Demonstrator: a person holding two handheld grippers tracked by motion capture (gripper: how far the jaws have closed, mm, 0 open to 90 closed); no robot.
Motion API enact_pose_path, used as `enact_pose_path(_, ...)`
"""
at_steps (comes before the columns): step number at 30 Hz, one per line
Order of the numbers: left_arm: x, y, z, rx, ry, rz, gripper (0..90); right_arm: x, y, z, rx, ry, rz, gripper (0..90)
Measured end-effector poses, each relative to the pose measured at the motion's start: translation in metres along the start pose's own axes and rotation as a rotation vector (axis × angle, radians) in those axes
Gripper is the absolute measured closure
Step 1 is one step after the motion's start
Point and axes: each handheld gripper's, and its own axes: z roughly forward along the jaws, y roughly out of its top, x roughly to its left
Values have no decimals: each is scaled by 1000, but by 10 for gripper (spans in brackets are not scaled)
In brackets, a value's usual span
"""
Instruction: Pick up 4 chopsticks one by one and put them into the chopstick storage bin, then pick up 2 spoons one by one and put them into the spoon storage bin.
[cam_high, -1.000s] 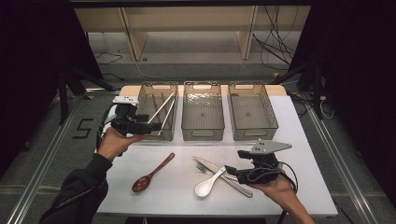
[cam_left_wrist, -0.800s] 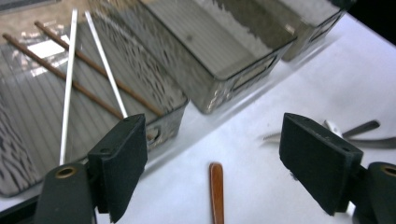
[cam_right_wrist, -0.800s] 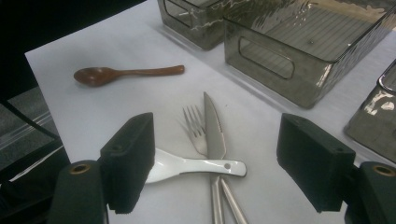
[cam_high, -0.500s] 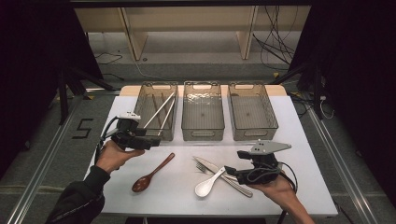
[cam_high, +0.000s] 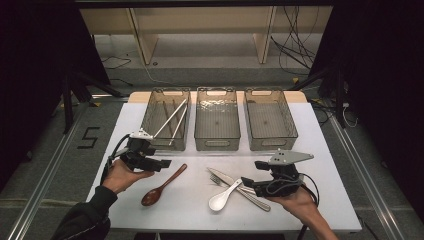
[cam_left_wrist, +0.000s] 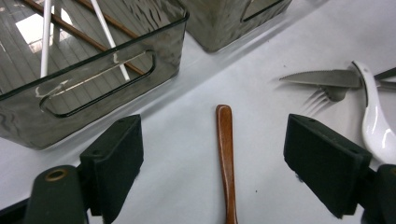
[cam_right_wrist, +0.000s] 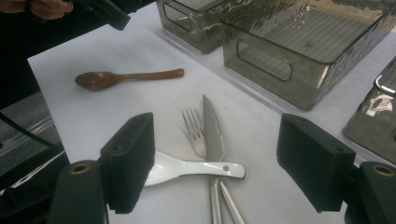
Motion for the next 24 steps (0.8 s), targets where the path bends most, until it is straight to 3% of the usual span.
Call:
enact_pose_path(10, -7, -7, 14, 118, -8, 43, 185, 1, 0, 1, 4, -3, -4, 289)
enact_pose_path(16, -6, -8, 18, 146, -5, 36, 181, 1, 0, 1, 8, -2, -5, 289)
enact_pose_path(24, -9, -9, 24, 210, -7, 57, 183, 1, -1, 1, 9, -4, -4, 289)
